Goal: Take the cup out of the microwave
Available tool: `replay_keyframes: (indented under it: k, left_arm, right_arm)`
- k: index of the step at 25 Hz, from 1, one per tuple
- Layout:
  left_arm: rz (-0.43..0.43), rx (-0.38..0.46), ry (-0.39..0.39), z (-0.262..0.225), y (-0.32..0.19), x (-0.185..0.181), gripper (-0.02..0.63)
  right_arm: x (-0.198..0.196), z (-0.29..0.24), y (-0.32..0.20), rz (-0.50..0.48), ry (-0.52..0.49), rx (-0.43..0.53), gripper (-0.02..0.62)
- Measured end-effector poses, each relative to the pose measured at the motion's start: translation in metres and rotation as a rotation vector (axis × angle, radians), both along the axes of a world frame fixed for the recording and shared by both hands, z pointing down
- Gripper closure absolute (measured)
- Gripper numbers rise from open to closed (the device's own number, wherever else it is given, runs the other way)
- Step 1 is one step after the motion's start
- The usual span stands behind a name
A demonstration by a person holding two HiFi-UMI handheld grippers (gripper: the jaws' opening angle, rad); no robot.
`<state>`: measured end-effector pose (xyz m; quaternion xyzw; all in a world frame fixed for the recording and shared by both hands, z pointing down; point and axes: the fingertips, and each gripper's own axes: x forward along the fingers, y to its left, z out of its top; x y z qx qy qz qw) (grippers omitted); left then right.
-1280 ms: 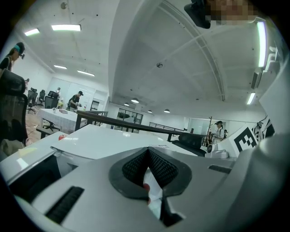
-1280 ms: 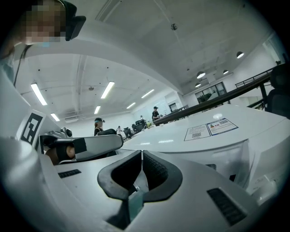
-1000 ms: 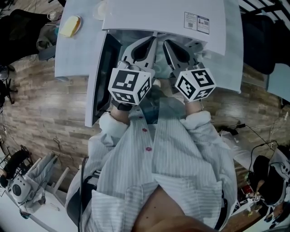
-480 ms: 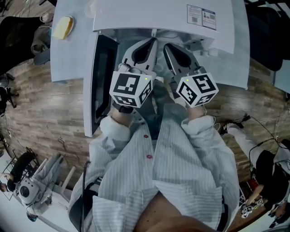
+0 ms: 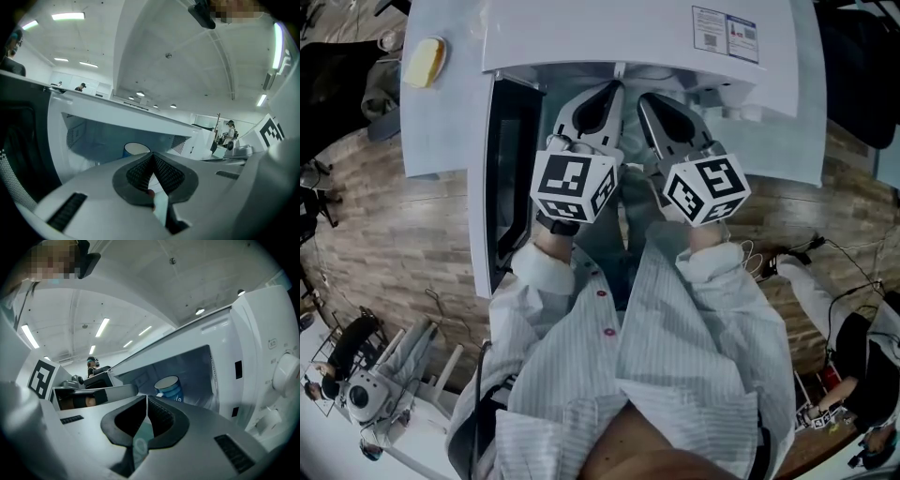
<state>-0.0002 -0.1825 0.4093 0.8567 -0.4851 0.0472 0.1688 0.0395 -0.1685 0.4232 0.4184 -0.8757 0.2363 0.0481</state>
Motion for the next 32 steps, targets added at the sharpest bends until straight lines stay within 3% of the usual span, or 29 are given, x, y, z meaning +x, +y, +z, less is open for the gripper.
replay_keyframes:
  k: [21, 28, 32]
  left_arm:
    - [-0.012, -0.023, -0.018, 0.04, -0.01, 0.003, 0.592]
    - [-0.023, -0.055, -0.036, 0.056, -0.015, 0.005, 0.476]
    - [-0.056, -0.057, -0.054, 0.065, -0.023, 0.003, 0.457]
  right_arm:
    - [0.003, 0.015, -0.004, 0.023, 0.039, 0.017, 0.557]
    - [0.008, 0.022, 0.0, 0.03, 0.034, -0.009, 0.557]
    - [0.01, 0.025, 0.001, 0.031, 0.032, -0.02, 0.557]
